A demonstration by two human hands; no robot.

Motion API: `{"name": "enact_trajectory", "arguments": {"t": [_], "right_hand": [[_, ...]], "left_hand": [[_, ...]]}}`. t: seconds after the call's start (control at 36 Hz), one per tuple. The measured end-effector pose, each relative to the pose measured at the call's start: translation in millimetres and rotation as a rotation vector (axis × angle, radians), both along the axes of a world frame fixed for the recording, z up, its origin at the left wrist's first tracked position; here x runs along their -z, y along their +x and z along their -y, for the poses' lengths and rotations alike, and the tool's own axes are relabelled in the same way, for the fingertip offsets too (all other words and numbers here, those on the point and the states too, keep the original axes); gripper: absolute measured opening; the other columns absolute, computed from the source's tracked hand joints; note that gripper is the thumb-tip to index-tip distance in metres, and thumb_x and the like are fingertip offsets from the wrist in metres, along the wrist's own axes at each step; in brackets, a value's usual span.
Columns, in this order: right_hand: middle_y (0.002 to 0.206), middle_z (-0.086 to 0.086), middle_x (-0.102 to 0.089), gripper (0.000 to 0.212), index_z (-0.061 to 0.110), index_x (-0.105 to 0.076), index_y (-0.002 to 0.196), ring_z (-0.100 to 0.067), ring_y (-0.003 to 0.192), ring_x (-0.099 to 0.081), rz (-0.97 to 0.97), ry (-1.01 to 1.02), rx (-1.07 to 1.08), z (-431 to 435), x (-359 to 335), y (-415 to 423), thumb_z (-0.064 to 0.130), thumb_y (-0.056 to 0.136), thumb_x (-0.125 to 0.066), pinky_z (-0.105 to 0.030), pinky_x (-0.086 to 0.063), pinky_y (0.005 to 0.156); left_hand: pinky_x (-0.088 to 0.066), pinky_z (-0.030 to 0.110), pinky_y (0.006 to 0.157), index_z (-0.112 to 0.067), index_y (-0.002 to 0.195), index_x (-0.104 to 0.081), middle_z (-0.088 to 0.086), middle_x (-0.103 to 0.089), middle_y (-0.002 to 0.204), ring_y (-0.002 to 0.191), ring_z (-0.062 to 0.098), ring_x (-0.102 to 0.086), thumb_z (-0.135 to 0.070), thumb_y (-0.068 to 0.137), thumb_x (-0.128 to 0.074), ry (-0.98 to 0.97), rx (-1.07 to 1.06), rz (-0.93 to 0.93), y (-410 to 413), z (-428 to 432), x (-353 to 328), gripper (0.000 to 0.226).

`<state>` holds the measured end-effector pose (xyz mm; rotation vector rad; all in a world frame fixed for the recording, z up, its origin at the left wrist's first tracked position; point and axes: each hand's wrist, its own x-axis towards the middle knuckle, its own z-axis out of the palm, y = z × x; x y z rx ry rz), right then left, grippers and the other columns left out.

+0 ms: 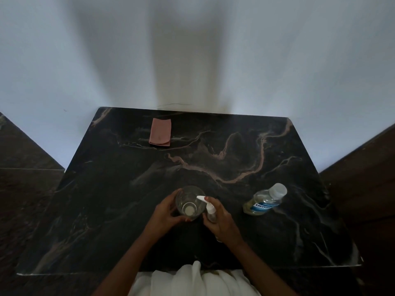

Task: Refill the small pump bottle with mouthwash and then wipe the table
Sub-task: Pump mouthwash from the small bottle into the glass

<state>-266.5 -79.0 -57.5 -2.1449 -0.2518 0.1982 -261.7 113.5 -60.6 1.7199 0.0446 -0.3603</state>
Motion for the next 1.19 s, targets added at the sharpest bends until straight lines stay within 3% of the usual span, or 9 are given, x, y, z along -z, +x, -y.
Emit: {"name": "enact_trajectory", "arguments": {"t": [0.14, 0.22, 0.33, 0.5, 0.69, 0.83, 0.92, 1.0, 1.19], "right_hand": [[0.114, 0.026, -0.035, 0.072, 0.058, -0.022, 0.119, 0.020, 0.102, -0.040, -0.012, 0.009, -0.009, -0.1, 2.0, -1.2, 0.007, 0.084, -0.060, 0.003, -0.034, 0.084], [0.118, 0.019, -0.038, 0.061, 0.045, -0.030, 0.121, 0.021, 0.103, -0.041, -0.016, 0.020, -0.014, -0.2, 1.6, -1.2, 0.007, 0.084, -0.059, 0.003, -0.034, 0.085], [0.116, 0.018, -0.041, 0.057, 0.051, -0.033, 0.112, 0.014, 0.100, -0.045, -0.002, -0.001, -0.016, -0.8, -0.8, -0.8, 0.008, 0.084, -0.059, 0.000, -0.037, 0.082], [0.116, 0.007, -0.047, 0.051, 0.045, -0.032, 0.110, -0.001, 0.102, -0.049, 0.006, -0.053, -0.028, 0.3, -0.4, 1.1, 0.010, 0.085, -0.059, -0.005, -0.040, 0.081], [0.125, 0.012, -0.037, 0.063, 0.048, -0.027, 0.117, 0.007, 0.112, -0.040, -0.043, 0.039, 0.025, 1.1, -1.6, 0.5, 0.006, 0.083, -0.060, 0.005, -0.032, 0.085], [0.117, 0.021, -0.041, 0.075, 0.049, -0.020, 0.122, 0.009, 0.106, -0.045, -0.127, 0.119, 0.107, 5.8, -0.1, 1.0, 0.005, 0.080, -0.063, -0.008, -0.032, 0.091], [0.102, 0.016, -0.053, 0.052, 0.042, -0.039, 0.107, 0.010, 0.093, -0.053, -0.080, 0.093, 0.144, 10.1, -3.0, 3.6, 0.005, 0.080, -0.063, -0.012, -0.045, 0.085], [0.094, -0.001, -0.057, 0.037, 0.030, -0.047, 0.095, -0.005, 0.088, -0.057, -0.021, 0.077, 0.212, 13.1, -4.7, 8.2, 0.003, 0.078, -0.064, -0.027, -0.051, 0.080], [0.105, -0.004, -0.047, 0.055, 0.036, -0.039, 0.089, -0.015, 0.096, -0.049, 0.045, 0.103, 0.266, 21.1, -8.6, 17.2, -0.007, 0.070, -0.066, -0.012, -0.037, 0.082]], "left_hand": [[-0.043, 0.009, 0.091, -0.030, 0.125, -0.036, -0.019, -0.051, 0.119, 0.109, -0.013, -0.051, -0.003, 0.063, -0.077, -0.006, -0.002, 0.005, 0.7, 0.4, 1.9, 0.080], [-0.043, 0.012, 0.093, -0.031, 0.126, -0.036, -0.018, -0.050, 0.120, 0.111, -0.007, -0.051, -0.004, 0.063, -0.078, 0.010, -0.006, 0.010, 1.6, 0.8, 2.8, 0.080], [-0.042, 0.009, 0.092, -0.022, 0.132, -0.036, -0.016, -0.050, 0.121, 0.112, -0.008, -0.051, -0.006, 0.061, -0.079, -0.001, 0.002, 0.009, 0.8, 0.4, 3.1, 0.085], [-0.042, 0.023, 0.099, -0.033, 0.125, -0.039, -0.009, -0.053, 0.126, 0.118, 0.004, -0.052, -0.036, 0.046, -0.082, -0.018, -0.013, -0.010, -0.3, -1.5, 4.7, 0.091], [-0.041, 0.023, 0.101, -0.022, 0.132, -0.036, -0.011, -0.052, 0.125, 0.117, 0.003, -0.051, -0.005, 0.062, -0.079, -0.002, -0.004, -0.013, 1.4, 0.1, 4.1, 0.084], [-0.040, 0.025, 0.101, -0.023, 0.132, -0.037, -0.007, -0.051, 0.127, 0.119, 0.005, -0.049, -0.004, 0.061, -0.079, 0.015, -0.009, -0.016, 1.0, 0.9, 2.9, 0.084], [-0.039, 0.027, 0.103, -0.020, 0.134, -0.034, -0.003, -0.048, 0.131, 0.121, 0.008, -0.047, -0.003, 0.062, -0.078, 0.028, -0.011, -0.021, 0.9, 0.3, 0.7, 0.086], [-0.038, 0.031, 0.105, -0.022, 0.135, -0.034, -0.003, -0.047, 0.132, 0.123, 0.009, -0.046, -0.005, 0.063, -0.078, 0.058, -0.007, -0.011, 0.8, -0.5, 0.4, 0.086], [-0.039, 0.015, 0.095, -0.027, 0.130, -0.034, -0.009, -0.048, 0.126, 0.118, 0.004, -0.047, 0.000, 0.064, -0.076, 0.064, 0.003, -0.009, 1.1, 0.3, -2.3, 0.082]]}}
